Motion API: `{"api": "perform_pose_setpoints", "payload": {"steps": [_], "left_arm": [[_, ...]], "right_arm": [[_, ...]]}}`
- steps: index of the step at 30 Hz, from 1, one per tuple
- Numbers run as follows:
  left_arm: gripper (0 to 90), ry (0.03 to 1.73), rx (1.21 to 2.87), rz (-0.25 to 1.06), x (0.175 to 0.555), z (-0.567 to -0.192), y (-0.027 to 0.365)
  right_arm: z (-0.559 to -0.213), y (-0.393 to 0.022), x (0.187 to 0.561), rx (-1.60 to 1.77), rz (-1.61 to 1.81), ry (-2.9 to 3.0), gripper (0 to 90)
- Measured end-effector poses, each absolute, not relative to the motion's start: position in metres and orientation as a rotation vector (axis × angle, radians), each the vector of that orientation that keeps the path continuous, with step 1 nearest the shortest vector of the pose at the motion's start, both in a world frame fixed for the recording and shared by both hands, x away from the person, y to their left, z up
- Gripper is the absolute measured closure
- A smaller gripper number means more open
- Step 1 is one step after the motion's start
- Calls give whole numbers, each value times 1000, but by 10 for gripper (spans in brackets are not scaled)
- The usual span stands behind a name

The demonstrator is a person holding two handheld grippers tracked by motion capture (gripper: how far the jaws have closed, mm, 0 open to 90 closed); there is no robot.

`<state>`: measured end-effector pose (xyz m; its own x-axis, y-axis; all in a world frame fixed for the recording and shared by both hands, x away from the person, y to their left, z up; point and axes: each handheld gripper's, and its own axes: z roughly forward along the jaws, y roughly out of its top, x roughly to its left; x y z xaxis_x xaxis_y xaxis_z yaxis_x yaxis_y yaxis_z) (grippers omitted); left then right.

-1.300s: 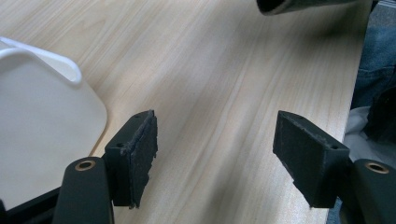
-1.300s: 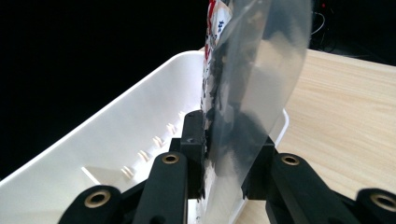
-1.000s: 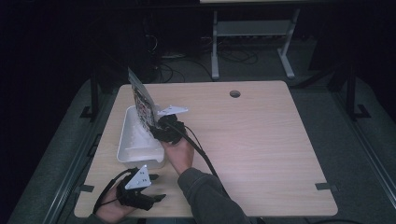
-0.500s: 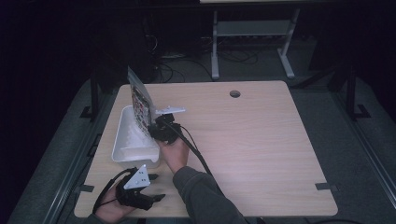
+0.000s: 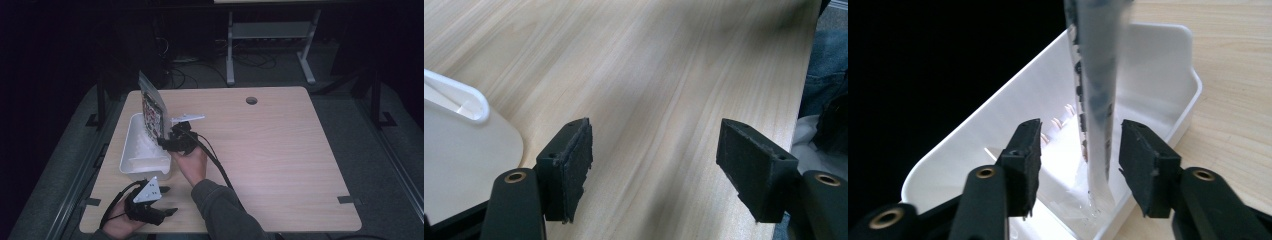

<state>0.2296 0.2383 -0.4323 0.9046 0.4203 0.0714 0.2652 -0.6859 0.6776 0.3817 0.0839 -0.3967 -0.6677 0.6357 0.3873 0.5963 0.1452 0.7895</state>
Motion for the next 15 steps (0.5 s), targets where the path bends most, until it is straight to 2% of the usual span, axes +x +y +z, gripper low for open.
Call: {"api": "perform_pose_setpoints", "payload": {"steps": [10,15], "left_arm": [[298,486,2359,284,230,-433,237],[297,485,2360,284,231,-433,236]], "right_arm": [[-393,63,376,1193,1631,2354,413],[-391,50,372,1176,1647,2350,405]]}}
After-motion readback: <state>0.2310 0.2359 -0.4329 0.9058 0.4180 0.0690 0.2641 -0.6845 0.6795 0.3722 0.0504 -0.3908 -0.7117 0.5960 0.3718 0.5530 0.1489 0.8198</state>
